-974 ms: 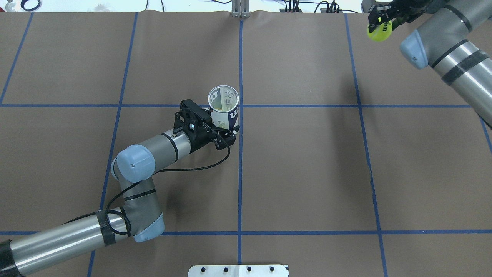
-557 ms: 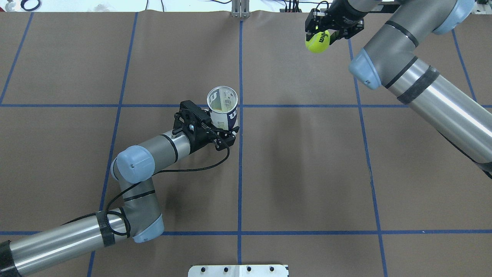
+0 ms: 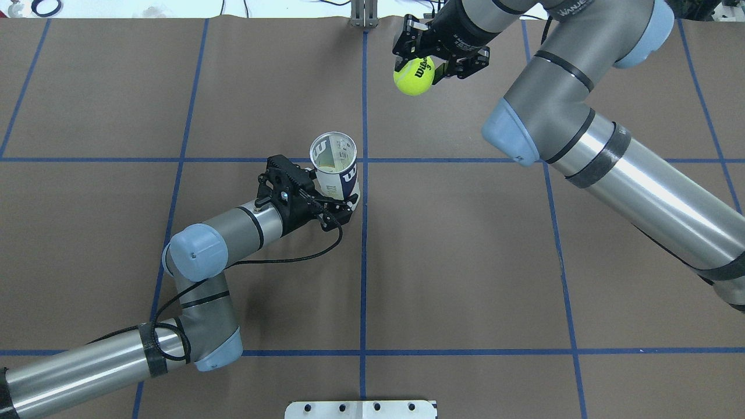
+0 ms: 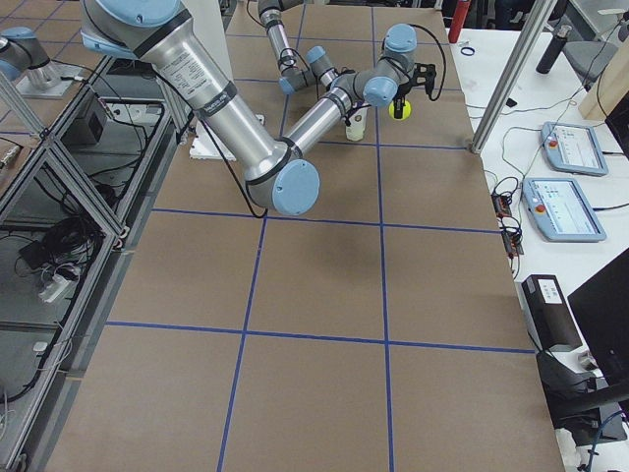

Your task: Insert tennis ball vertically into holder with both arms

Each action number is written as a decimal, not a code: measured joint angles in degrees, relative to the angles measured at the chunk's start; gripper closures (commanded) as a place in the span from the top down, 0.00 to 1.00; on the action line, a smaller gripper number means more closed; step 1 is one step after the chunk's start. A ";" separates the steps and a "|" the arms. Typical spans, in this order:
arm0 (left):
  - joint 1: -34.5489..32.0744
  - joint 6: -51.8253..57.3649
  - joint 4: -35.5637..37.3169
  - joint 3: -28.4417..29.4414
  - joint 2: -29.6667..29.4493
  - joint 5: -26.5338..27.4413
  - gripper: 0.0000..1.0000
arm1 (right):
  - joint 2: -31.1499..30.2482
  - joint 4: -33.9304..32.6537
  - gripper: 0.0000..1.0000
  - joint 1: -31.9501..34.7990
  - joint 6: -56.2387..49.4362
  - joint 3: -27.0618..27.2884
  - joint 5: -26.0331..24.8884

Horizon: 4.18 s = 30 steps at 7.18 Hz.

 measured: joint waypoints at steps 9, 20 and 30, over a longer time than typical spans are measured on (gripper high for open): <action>0.11 0.00 0.08 -0.13 0.24 0.02 0.99 | 1.81 -2.35 0.00 -10.34 6.86 5.30 -4.39; 0.19 0.00 0.08 -0.14 0.32 0.00 0.99 | 3.35 -4.17 0.99 -11.95 9.73 5.43 -5.70; -0.14 0.00 1.84 -19.56 17.76 -7.47 0.99 | 1.76 -15.85 0.99 -7.63 7.35 14.18 -2.96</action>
